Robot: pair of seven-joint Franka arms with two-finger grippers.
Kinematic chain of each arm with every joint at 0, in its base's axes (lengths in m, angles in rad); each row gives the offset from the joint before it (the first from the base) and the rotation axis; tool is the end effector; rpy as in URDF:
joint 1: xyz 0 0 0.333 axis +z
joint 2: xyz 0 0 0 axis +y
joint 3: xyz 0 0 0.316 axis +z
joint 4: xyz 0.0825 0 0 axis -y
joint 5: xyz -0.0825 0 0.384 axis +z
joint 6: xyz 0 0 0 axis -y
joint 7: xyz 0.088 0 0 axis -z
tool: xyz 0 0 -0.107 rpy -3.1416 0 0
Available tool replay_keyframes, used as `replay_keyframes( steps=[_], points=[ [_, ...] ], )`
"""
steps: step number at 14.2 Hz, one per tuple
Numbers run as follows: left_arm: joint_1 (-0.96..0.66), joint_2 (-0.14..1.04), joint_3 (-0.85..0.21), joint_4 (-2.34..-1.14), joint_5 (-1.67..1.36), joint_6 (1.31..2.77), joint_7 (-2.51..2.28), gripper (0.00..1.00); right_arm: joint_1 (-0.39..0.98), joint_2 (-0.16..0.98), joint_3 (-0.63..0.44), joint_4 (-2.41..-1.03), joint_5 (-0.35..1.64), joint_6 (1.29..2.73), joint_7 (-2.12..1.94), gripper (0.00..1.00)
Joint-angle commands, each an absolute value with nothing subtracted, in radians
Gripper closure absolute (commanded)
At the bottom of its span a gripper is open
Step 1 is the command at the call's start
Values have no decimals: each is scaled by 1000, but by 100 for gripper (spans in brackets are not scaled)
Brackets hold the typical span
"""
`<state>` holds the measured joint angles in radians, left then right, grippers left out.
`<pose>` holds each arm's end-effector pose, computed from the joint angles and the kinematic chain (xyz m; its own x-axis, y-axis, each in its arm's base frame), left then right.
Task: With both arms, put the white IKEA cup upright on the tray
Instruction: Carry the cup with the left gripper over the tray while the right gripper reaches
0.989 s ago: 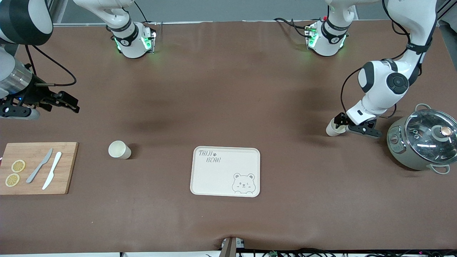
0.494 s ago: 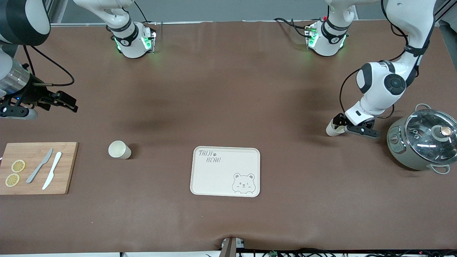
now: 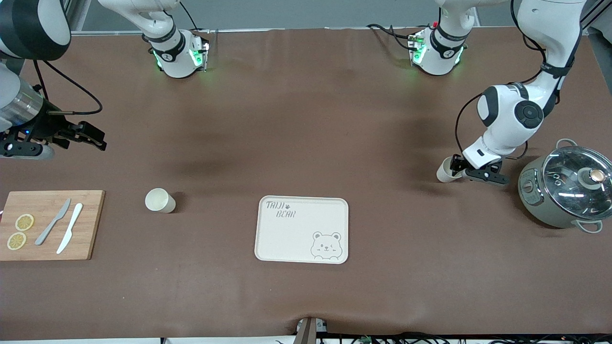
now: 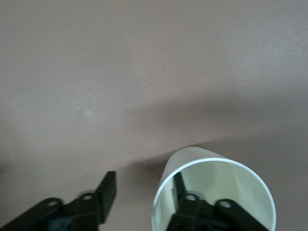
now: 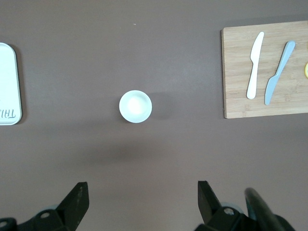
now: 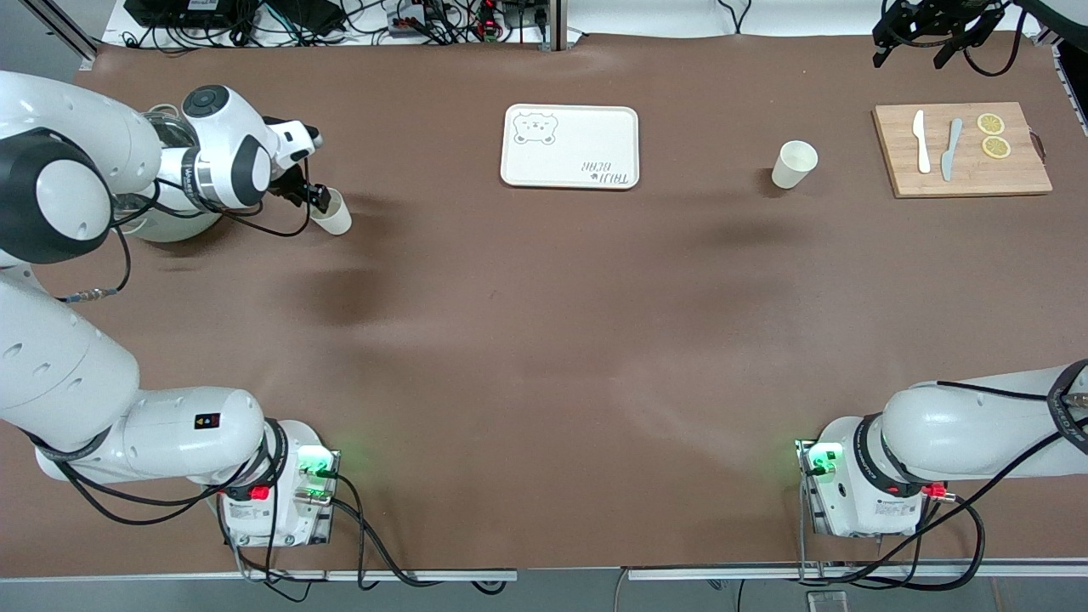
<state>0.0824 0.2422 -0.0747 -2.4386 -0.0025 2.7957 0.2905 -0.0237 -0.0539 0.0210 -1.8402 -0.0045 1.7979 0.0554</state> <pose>0.5003 0.0030 0.2169 0.9551 -0.2727 0.1158 -0.2729 -0.9619 -0.0148 0.5474 -0.0016 0.5455 0.9983 -0.0571 0.0119 -0.0571 -0.9984 0.0049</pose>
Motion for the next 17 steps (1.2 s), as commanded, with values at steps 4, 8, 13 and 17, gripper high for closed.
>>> replay_keyframes(
  steps=[4,8,13,17],
  points=[
    [91,212,-80,-2462,2,2816,299,100,-14,-51,25,-1835,-28,1790,49,0],
    [81,218,-103,-2421,0,2810,250,100,-14,-43,25,-1832,-31,1795,51,0],
    [72,258,-213,-2236,0,2670,89,100,-17,-43,25,-1832,-31,1793,48,0],
    [37,327,-285,-2039,0,2508,-44,100,-20,-41,25,-1836,-37,1793,48,0]
  ],
)
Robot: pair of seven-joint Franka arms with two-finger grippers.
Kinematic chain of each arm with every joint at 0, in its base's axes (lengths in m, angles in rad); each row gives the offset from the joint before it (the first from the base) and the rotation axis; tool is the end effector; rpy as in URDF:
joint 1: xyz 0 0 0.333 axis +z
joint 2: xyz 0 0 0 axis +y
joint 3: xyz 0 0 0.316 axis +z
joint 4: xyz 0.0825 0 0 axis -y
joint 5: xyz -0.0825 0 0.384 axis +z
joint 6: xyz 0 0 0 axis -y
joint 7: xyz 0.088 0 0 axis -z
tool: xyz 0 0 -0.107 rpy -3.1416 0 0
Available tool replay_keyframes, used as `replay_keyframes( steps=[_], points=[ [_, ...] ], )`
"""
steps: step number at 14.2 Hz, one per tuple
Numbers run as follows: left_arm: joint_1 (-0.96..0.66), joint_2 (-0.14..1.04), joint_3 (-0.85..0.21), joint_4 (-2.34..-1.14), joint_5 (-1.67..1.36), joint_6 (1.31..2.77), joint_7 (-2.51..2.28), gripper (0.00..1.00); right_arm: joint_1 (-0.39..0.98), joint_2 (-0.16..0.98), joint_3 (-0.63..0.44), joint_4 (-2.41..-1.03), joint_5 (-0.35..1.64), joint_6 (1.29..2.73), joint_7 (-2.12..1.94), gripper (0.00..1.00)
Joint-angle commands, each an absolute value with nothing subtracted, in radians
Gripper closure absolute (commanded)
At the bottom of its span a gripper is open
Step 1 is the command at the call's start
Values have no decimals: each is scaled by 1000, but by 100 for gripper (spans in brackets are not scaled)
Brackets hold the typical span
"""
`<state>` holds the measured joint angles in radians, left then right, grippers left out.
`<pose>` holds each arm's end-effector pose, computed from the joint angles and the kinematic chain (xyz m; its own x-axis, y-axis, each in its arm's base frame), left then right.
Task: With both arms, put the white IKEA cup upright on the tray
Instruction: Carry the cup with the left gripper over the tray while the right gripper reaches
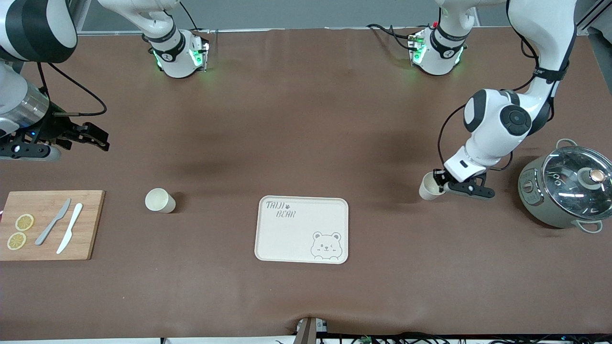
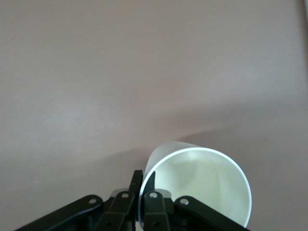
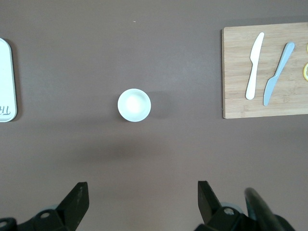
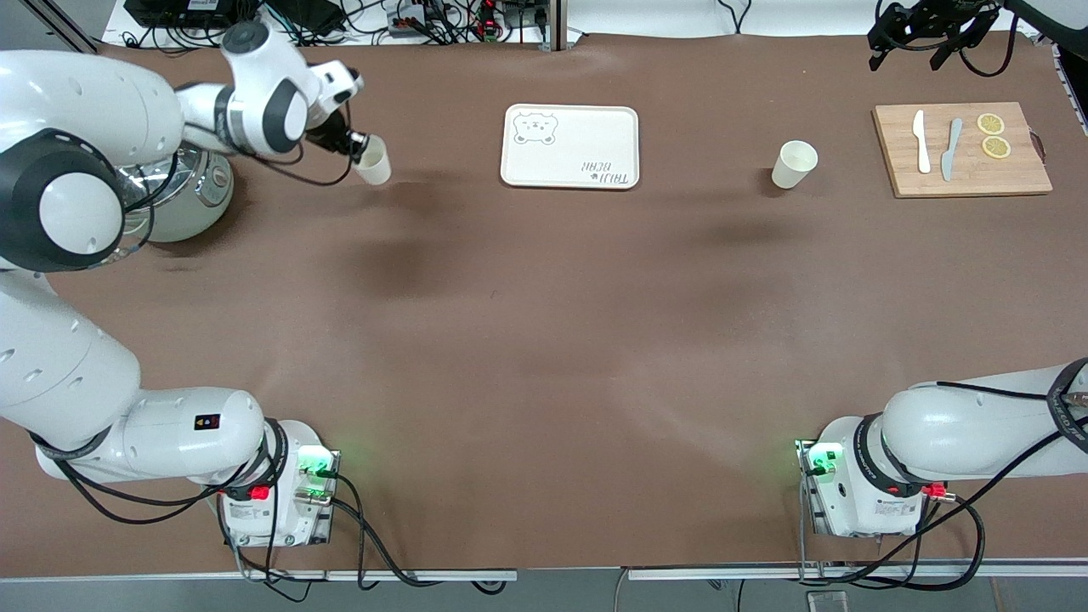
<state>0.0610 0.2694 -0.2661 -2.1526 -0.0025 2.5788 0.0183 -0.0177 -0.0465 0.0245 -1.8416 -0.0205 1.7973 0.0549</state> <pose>0.5711 -0.1160 0.2946 0.9664 -0.1965 0.1658 -0.2101 -0.9753 0.0686 0.5487 0.0022 0.5407 0.9990 -0.0435 0.0033 -0.0436 -0.9988 0.0210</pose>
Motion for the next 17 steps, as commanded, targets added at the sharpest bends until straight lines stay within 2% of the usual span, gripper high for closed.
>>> replay_keyframes(
  steps=[1,5,9,13,17],
  points=[
    [6,359,-285,-1982,2,2482,-82,100,-18,-40,25,-1836,-57,1795,48,0],
    [-102,477,-284,-1817,11,2438,-225,100,-23,-2,25,-1851,-101,1834,45,0],
    [-210,590,-273,-1677,15,2434,-359,100,-64,34,21,-1907,-121,1965,-69,0],
    [-300,682,-241,-1507,72,2332,-448,100,-80,55,21,-2008,-120,2132,-95,0],
    [-396,755,-157,-1387,84,2299,-474,100,-80,130,21,-2037,-110,2258,-86,0]
  ],
)
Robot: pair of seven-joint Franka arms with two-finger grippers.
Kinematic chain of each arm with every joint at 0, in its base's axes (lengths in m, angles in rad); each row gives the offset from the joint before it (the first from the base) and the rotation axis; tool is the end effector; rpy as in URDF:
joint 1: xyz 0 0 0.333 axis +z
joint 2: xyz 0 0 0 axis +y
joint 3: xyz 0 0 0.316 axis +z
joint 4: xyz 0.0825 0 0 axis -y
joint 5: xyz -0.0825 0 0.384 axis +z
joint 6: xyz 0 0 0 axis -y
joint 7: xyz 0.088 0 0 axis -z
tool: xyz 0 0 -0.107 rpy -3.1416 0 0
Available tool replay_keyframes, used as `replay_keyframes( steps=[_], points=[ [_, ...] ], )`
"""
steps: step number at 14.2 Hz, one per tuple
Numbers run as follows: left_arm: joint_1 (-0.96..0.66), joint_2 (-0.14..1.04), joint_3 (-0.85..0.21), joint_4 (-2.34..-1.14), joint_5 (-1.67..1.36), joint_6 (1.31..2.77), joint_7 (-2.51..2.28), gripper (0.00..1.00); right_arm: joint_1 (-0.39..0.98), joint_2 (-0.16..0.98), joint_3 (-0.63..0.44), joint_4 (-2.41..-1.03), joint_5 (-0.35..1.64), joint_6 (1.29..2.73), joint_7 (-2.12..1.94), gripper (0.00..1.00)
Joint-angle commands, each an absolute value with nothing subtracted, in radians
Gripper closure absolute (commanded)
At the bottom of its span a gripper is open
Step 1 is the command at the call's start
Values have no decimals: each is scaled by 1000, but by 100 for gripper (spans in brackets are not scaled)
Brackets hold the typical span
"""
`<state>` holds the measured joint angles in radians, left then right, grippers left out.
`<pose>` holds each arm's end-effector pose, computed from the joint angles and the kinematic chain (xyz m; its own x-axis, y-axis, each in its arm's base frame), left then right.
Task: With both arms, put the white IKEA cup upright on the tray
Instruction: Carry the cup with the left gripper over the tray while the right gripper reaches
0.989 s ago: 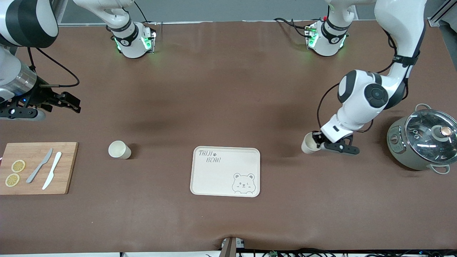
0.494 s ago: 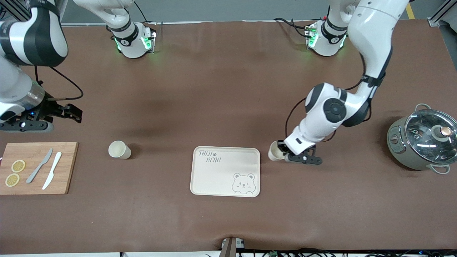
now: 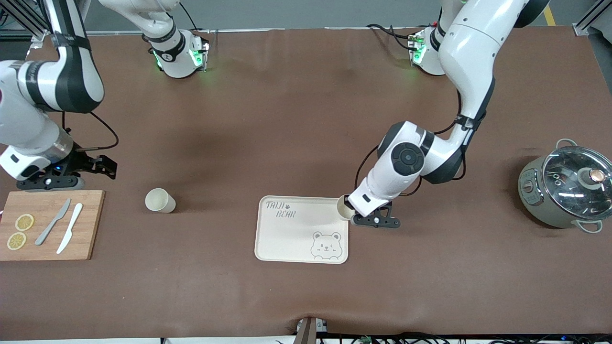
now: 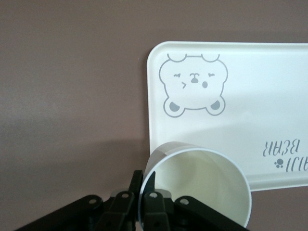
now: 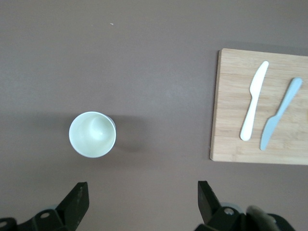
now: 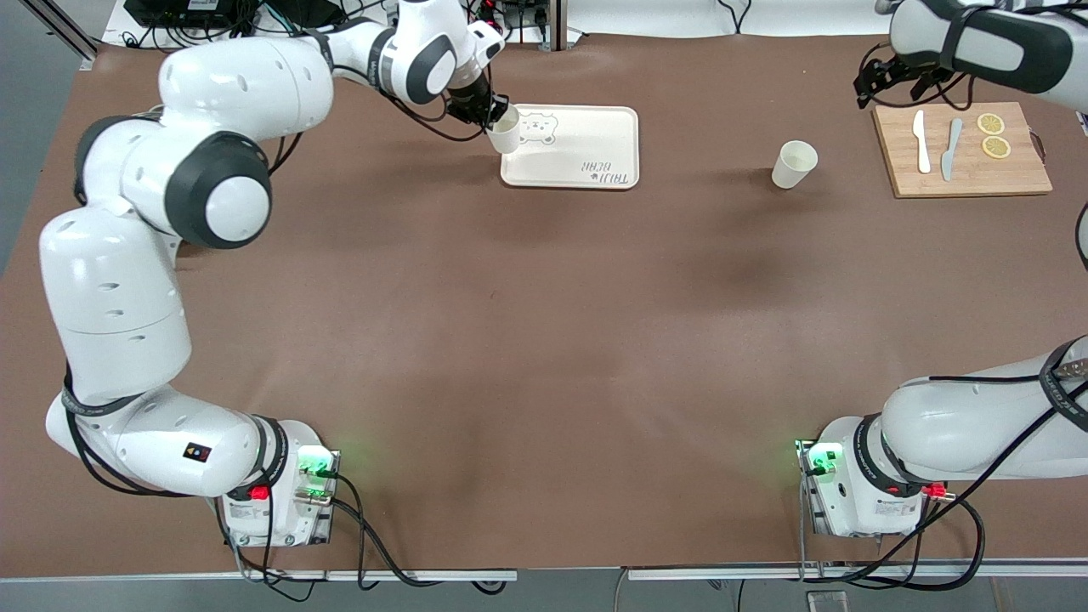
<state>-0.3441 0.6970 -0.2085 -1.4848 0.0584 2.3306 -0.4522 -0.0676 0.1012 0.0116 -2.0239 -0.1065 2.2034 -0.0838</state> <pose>0.6375 -0.3586 0.2850 0.9916 -0.0703 0.1085 -0.0859 -0.9854 0.1471 0.5790 -0.0362 0.4075 0.9936 0.0902 0.0677 0.0836 -0.9919 0.0952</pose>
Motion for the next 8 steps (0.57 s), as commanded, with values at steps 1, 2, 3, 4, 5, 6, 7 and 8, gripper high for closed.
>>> replay_keyframes(
  steps=[1,2,3,4,5,6,7,8],
  points=[
    [-422,771,-128,-1362,80,2298,-476,100,-81,146,21,-2064,-110,2317,-86,0],
    [-448,794,-100,-1335,77,2298,-477,100,-81,161,21,-2081,-110,2374,-83,0],
    [-468,816,-81,-1304,74,2298,-479,100,-81,184,21,-2083,-109,2402,-78,0],
    [-472,834,-77,-1280,72,2298,-479,100,-80,201,21,-2082,-109,2422,-74,0],
    [-474,847,-78,-1266,71,2298,-479,100,-81,215,21,-2085,-109,2453,-72,0],
    [-479,851,-77,-1261,69,2298,-479,100,-80,230,21,-2085,-109,2470,-72,0],
    [-485,854,-78,-1261,69,2298,-485,100,-80,241,21,-2083,-109,2473,-72,0],
    [-494,856,-77,-1261,69,2299,-501,100,-78,250,21,-2085,-109,2489,-72,0]
  ],
)
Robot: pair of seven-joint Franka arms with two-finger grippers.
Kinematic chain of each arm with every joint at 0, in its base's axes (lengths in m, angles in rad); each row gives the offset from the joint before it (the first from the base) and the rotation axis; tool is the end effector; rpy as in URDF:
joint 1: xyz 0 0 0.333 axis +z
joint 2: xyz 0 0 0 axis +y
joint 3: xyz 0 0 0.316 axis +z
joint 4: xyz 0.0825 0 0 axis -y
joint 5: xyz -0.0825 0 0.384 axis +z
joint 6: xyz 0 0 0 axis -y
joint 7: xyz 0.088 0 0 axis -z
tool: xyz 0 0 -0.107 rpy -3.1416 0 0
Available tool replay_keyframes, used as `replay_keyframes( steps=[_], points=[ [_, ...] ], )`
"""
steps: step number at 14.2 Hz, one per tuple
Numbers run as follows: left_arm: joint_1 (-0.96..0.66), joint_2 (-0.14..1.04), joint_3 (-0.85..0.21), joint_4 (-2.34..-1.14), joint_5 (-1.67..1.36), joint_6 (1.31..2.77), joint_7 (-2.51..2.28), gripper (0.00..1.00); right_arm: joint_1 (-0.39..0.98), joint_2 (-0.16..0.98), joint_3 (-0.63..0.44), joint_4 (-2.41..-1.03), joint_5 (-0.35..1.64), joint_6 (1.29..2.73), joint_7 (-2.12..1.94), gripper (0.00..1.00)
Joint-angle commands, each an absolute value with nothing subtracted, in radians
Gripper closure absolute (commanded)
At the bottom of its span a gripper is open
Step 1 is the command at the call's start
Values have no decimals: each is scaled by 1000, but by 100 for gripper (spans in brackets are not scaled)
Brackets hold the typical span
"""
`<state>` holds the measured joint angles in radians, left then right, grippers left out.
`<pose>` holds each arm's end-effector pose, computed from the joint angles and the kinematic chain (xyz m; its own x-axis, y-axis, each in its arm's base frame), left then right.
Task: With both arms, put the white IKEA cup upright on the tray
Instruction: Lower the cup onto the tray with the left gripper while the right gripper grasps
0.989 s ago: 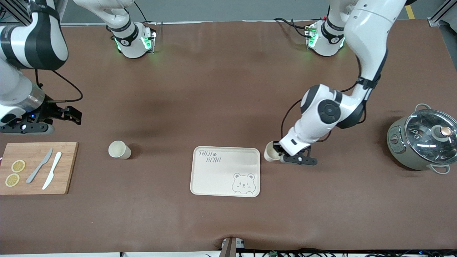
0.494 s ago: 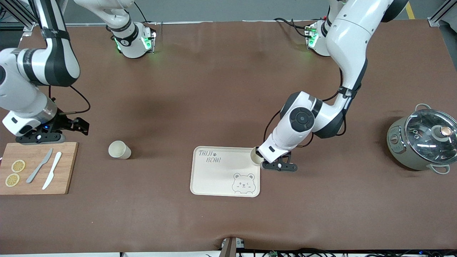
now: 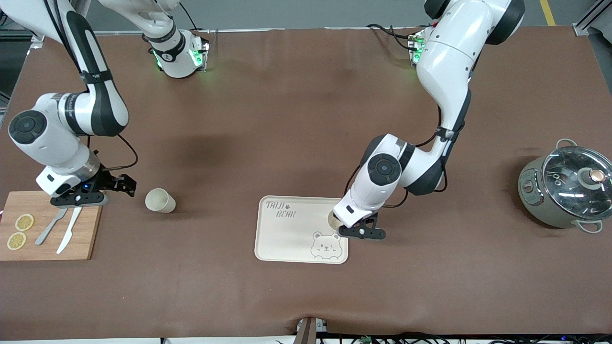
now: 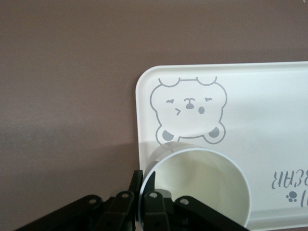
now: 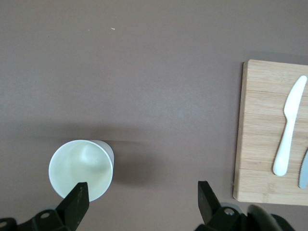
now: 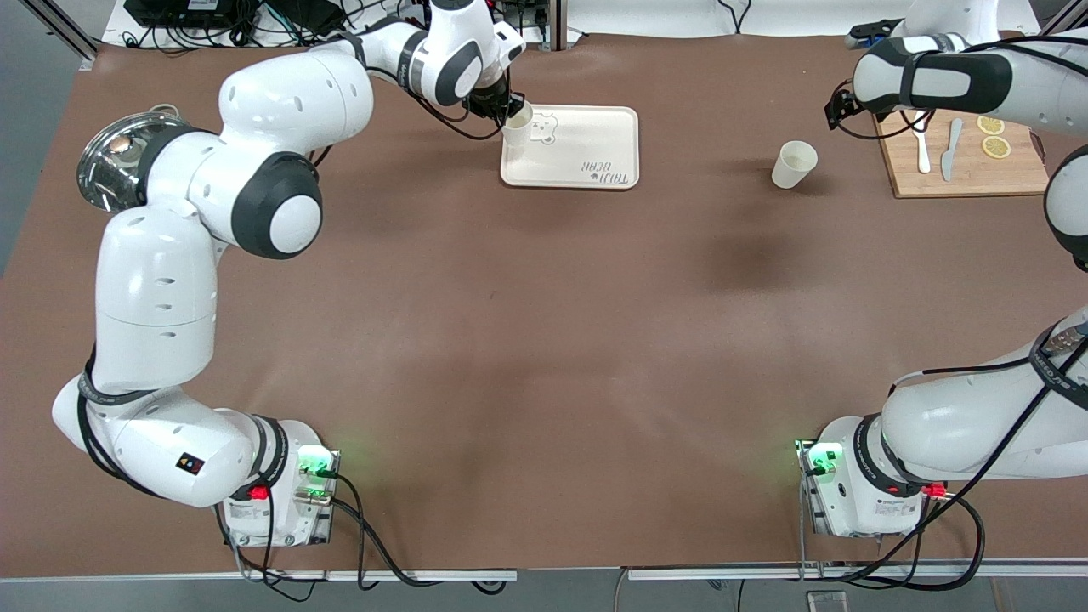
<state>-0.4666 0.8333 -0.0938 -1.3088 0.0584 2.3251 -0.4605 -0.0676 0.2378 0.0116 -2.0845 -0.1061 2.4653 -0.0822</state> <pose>0.6565 -0.3892 0.2588 0.9835 -0.0895 0.1572 -0.1061 -0.9893 0.1005 0.5929 -0.0332 0.3254 0.9852 0.1083 0.1329 0.0974 -0.9915 0.0859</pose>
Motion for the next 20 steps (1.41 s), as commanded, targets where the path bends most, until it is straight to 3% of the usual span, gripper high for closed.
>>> replay_keyframes(
  steps=[1,20],
  points=[
    [-502,859,-77,-1259,69,2299,-517,100,-78,258,21,-2085,-109,2502,-69,0],
    [-548,913,-84,-1259,64,2333,-624,100,-51,384,23,-2109,-109,2674,-40,0]
  ],
)
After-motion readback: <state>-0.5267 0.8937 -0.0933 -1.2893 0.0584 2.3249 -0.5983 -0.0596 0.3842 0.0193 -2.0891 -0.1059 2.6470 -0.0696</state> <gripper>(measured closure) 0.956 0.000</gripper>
